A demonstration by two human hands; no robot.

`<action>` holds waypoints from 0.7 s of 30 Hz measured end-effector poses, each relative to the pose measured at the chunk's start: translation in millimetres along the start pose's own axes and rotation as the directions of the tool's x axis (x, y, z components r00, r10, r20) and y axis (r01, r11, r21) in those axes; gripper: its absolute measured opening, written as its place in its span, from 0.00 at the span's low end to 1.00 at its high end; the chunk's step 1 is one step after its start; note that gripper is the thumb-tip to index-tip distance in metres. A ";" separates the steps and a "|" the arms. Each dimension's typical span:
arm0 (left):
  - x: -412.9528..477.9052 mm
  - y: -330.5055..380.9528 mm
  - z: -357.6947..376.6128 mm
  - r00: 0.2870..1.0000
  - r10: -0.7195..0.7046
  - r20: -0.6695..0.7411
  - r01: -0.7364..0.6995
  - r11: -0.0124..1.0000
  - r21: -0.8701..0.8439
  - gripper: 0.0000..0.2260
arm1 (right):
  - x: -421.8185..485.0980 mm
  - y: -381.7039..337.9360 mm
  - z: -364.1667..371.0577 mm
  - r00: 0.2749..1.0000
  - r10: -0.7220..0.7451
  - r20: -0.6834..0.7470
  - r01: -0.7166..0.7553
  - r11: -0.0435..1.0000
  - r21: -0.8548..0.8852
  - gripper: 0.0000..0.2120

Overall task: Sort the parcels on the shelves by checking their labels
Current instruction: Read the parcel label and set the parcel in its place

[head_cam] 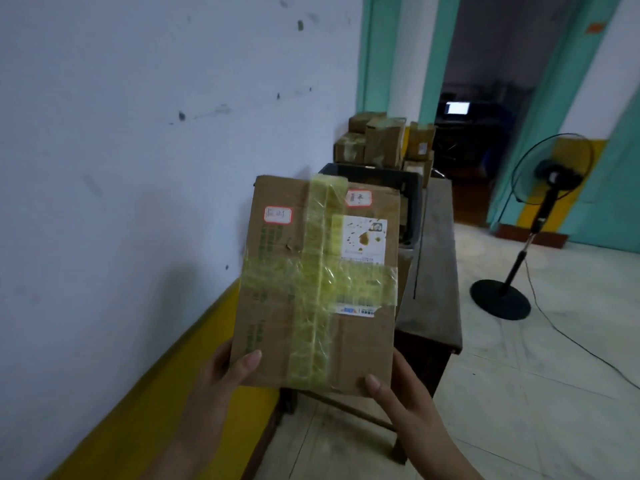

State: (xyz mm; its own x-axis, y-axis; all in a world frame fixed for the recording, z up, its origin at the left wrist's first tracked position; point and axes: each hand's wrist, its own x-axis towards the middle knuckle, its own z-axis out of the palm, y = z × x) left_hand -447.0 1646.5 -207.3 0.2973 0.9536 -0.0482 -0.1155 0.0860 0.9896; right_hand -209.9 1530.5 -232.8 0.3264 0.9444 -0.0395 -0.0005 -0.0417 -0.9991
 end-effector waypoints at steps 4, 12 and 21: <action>40.6 21.2 10.1 0.996 0.019 0.091 -0.021 1.000 0.016 0.34 | 30.6 -17.1 -2.8 0.998 -0.042 -0.052 0.042 0.999 0.014 0.39; 123.9 55.2 57.8 0.973 0.195 0.121 -0.198 0.980 0.014 0.33 | 101.7 -65.7 -47.1 0.984 -0.161 -0.069 0.159 0.986 -0.044 0.45; 248.9 115.1 161.5 0.904 0.347 0.248 -0.393 0.904 0.168 0.23 | 229.7 -144.7 -135.3 0.968 -0.251 -0.030 0.248 0.966 -0.070 0.29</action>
State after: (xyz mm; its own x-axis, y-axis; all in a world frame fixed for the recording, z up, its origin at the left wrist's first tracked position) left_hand -233.2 1847.1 -83.5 0.4642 0.8206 0.3333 -0.0622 -0.3452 0.9365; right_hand -7.0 1709.3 -95.6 0.3446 0.9144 0.2125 0.1464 0.1713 -0.9743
